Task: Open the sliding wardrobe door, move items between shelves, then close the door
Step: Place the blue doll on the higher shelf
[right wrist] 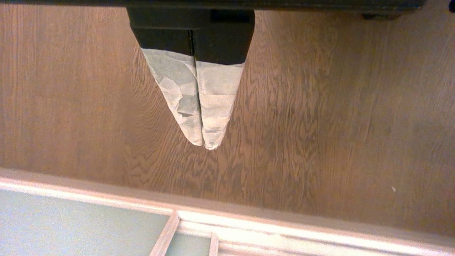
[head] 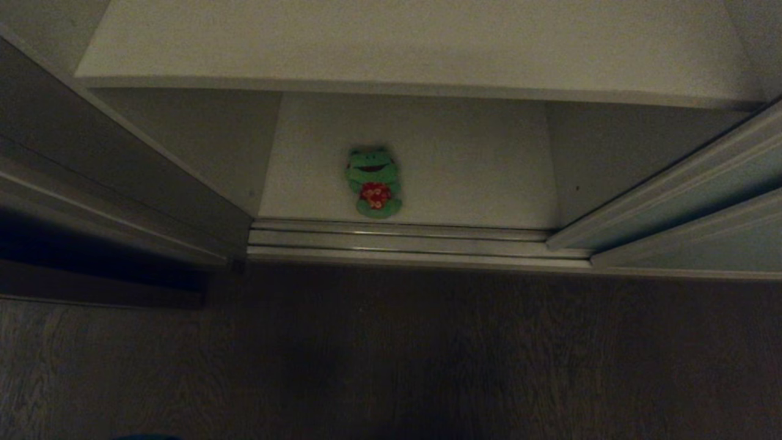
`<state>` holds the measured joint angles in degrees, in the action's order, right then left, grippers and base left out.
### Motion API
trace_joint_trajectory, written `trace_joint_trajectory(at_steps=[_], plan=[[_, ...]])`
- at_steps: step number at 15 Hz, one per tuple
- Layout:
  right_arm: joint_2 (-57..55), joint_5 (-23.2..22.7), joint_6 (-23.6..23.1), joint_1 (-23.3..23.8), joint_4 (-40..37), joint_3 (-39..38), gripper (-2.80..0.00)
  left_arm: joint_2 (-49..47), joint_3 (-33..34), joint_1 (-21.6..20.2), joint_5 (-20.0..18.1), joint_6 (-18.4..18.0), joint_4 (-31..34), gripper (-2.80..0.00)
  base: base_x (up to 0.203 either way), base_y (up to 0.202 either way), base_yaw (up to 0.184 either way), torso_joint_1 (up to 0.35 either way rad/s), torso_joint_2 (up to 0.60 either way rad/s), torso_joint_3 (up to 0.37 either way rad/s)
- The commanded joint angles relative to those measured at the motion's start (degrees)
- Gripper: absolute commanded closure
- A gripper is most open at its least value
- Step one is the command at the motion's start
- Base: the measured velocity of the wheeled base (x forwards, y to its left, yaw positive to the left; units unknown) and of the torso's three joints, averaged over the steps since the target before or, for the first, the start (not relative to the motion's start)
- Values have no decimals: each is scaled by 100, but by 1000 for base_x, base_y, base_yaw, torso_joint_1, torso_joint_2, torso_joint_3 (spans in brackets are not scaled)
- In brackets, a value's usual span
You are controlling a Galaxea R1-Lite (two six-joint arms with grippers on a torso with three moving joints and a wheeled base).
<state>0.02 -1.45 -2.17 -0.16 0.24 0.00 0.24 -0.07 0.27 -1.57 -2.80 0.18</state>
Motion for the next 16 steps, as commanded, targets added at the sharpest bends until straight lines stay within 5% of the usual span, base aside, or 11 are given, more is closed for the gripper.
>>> trace_joint_trajectory(at_steps=[1,16], plan=[[15,-4,-3,-2,2,0,0,-24,7,0,-1,-1,-1,0,0,0,0,7,-2,207],[15,-4,-3,-2,2,0,0,-24,7,0,-1,34,-5,0,0,0,0,1,1,202]])
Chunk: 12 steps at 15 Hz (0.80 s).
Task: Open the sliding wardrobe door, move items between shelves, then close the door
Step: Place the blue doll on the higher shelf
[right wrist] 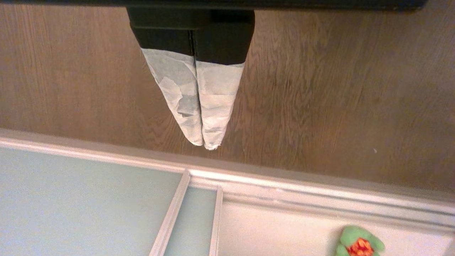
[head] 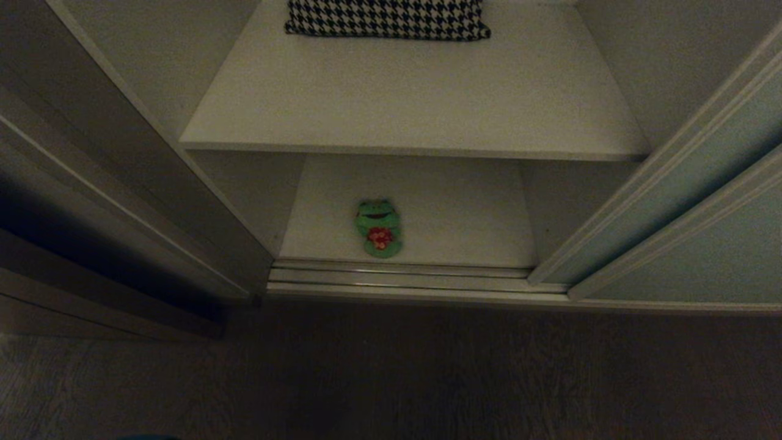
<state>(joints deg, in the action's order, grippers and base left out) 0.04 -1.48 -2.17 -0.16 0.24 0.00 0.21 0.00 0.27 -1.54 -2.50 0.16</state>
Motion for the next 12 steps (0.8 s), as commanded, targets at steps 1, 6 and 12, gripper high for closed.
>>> trace_joint_trajectory(at_steps=[1,6,12], plan=[[13,-2,-3,-2,2,8,0,-21,0,0,-4,4,-7,0,0,0,0,3,2,210],[13,-2,-3,-2,2,0,0,-21,0,0,-4,4,-7,0,0,0,0,2,1,204],[13,-2,-3,-2,2,0,0,-21,0,0,-4,-5,-5,0,0,0,0,1,3,85]])
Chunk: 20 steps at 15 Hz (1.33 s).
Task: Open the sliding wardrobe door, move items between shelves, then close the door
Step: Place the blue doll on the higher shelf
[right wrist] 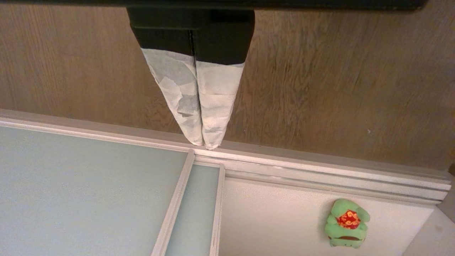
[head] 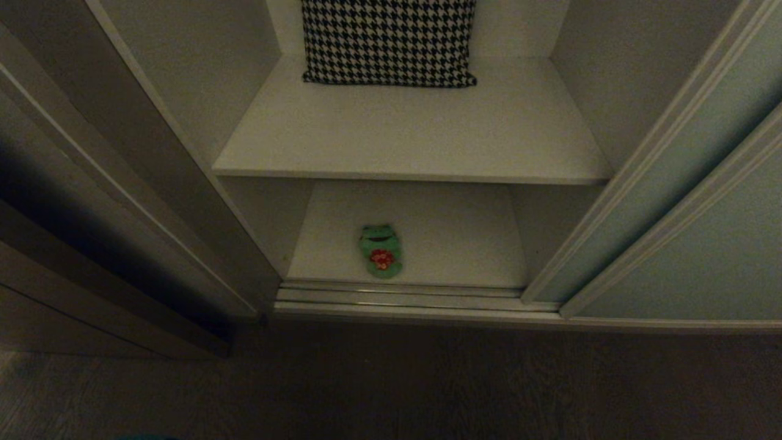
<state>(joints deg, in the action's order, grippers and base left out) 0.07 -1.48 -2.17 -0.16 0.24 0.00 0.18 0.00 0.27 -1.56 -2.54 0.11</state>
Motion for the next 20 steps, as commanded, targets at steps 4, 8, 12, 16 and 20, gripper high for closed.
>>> trace_joint_trajectory(at_steps=[4,8,12,16,20], plan=[[10,-2,-3,-2,2,0,0,-18,0,0,-11,9,7,0,0,0,0,0,0,0],[10,-2,-3,-2,2,0,0,-18,0,0,41,-220,41,0,0,0,0,4,1,51],[10,-2,-3,-2,2,0,0,-48,-464,0,59,-264,-47,0,0,0,0,0,0,0],[8,-2,-3,-2,2,0,0,-920,-2217,0,10,-253,243,0,0,0,0,0,0,0],[10,-2,-3,-2,2,0,0,-2447,-3584,101,-42,-127,161,0,0,0,0,0,0,0]])
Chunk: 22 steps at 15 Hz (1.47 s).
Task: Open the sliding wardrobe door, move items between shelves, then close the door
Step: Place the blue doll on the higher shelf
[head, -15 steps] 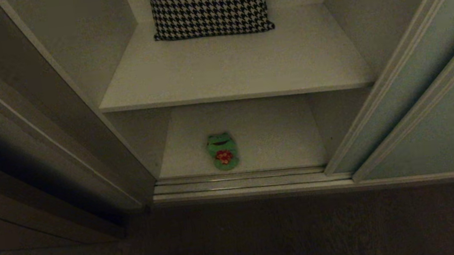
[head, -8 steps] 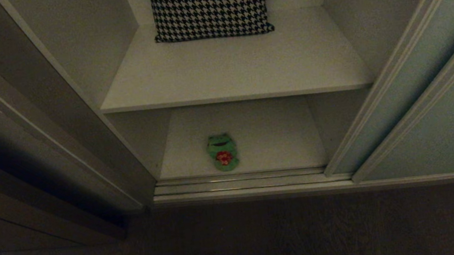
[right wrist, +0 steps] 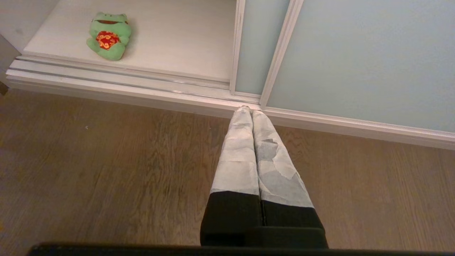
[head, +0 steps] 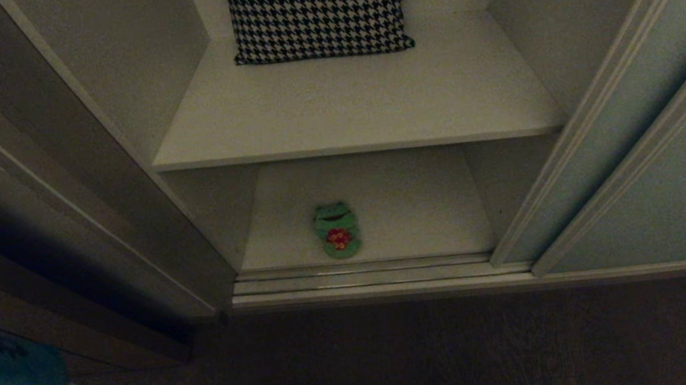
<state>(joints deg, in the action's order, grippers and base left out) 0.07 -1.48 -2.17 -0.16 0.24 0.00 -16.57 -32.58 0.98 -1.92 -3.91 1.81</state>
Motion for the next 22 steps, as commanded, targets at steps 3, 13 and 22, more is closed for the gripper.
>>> trace_joint_trajectory(at_steps=[3,13,22], plan=[[10,-2,-3,-2,2,0,0,-2324,-1245,72,-152,180,-501,0,0,0,0,0,0,0],[10,-2,-3,-2,2,0,0,-8177,-4703,641,-306,327,-3154,0,0,0,0,0,0,0],[10,-2,-3,-2,2,0,0,-10864,-7069,789,508,1030,-4452,0,0,0,0,0,0,0]])
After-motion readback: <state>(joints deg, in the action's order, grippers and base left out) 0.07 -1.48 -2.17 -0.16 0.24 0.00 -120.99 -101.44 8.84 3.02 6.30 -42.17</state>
